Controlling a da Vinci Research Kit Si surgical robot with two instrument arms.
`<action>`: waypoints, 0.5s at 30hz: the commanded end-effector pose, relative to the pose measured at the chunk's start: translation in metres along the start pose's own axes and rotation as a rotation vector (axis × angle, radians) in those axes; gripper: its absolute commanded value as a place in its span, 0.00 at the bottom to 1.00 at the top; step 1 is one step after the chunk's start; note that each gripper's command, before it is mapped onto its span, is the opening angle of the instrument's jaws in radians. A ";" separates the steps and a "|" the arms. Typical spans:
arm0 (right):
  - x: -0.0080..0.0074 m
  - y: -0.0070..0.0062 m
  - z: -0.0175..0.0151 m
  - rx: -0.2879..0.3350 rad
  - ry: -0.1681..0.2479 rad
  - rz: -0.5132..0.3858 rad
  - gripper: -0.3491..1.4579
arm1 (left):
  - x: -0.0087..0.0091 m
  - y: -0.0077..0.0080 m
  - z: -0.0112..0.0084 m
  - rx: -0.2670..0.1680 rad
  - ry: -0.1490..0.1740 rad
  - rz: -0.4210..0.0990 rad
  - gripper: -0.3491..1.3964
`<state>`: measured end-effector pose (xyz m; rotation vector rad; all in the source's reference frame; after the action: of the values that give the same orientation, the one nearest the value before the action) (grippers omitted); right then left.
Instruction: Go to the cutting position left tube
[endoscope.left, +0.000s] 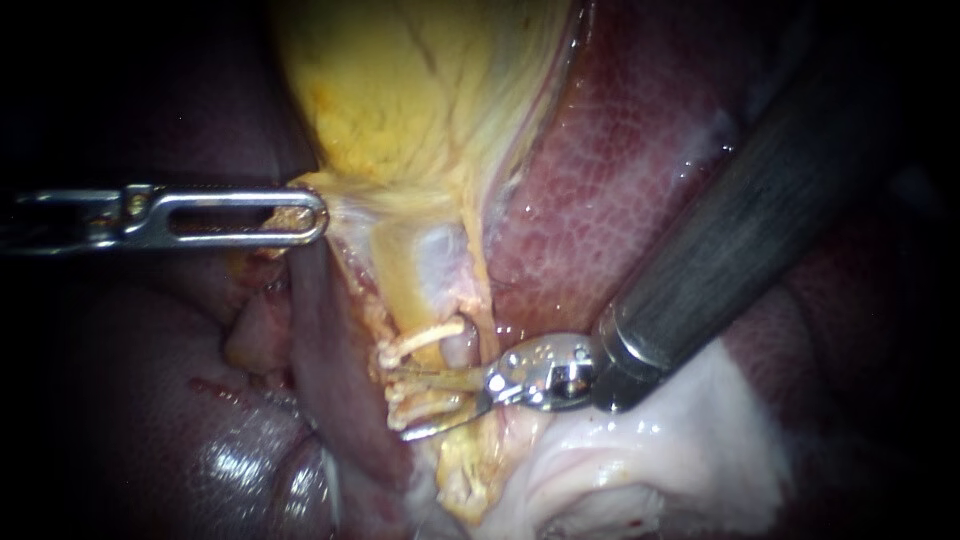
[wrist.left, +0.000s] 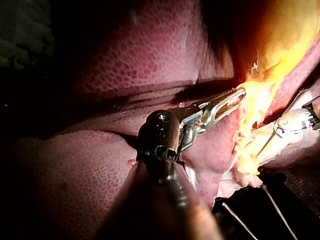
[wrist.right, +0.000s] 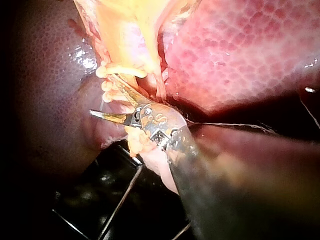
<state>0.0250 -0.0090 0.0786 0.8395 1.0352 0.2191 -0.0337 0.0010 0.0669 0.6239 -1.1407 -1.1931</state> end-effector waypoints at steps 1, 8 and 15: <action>0.0000 0.0000 0.0000 0.000 0.000 0.000 0.93 | 0.0000 0.0000 0.0000 0.000 0.000 0.000 0.00; 0.0000 0.0000 0.0000 0.001 0.000 0.000 0.93 | 0.0000 0.0000 0.0000 0.000 0.000 0.000 0.00; -0.0003 -0.0002 -0.0008 0.004 -0.001 0.005 0.93 | 0.0000 -0.0001 -0.0002 0.000 0.000 0.000 0.00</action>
<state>0.0240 -0.0090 0.0785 0.8459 1.0324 0.2211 -0.0336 0.0009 0.0668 0.6238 -1.1398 -1.1939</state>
